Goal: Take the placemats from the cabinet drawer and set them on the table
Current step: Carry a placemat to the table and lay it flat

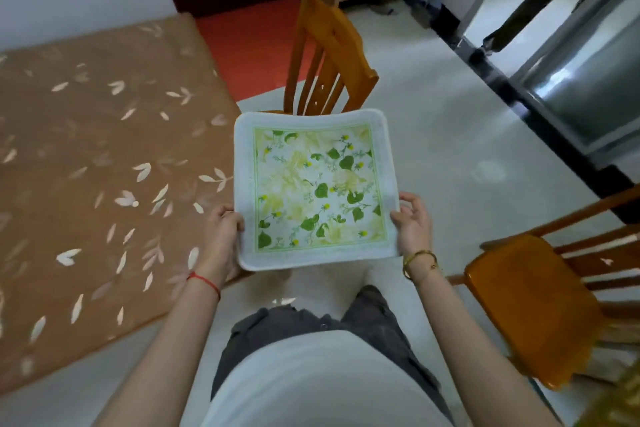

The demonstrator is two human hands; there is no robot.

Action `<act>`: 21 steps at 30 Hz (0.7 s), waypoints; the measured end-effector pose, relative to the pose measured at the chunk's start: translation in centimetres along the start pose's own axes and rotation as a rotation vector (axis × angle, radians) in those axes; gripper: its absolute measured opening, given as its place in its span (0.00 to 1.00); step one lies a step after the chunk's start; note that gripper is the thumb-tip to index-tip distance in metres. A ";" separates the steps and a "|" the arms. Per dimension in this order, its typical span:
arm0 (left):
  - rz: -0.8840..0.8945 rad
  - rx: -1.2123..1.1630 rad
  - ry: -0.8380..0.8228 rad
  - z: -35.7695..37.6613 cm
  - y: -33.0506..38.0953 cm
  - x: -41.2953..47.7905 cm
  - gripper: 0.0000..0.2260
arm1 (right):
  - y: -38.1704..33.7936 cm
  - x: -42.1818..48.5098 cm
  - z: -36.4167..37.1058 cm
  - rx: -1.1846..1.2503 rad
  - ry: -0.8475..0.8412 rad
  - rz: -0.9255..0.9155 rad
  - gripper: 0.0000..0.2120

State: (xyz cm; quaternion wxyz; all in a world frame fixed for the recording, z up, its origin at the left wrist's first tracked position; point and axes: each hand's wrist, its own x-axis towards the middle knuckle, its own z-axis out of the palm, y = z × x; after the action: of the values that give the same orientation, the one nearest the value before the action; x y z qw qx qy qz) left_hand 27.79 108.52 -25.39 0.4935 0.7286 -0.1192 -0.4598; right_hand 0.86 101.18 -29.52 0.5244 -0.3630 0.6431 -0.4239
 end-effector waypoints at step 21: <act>-0.110 -0.567 0.784 16.6 -0.1 4.5 0.09 | -13.0 28.7 10.9 -0.469 -0.852 -0.175 0.18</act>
State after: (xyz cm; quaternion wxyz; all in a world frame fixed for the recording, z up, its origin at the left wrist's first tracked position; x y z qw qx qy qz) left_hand 17.12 95.64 -29.47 0.6553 0.6891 0.2440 -0.1905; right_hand 6.54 68.30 -29.05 0.6073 -0.6650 0.4167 -0.1240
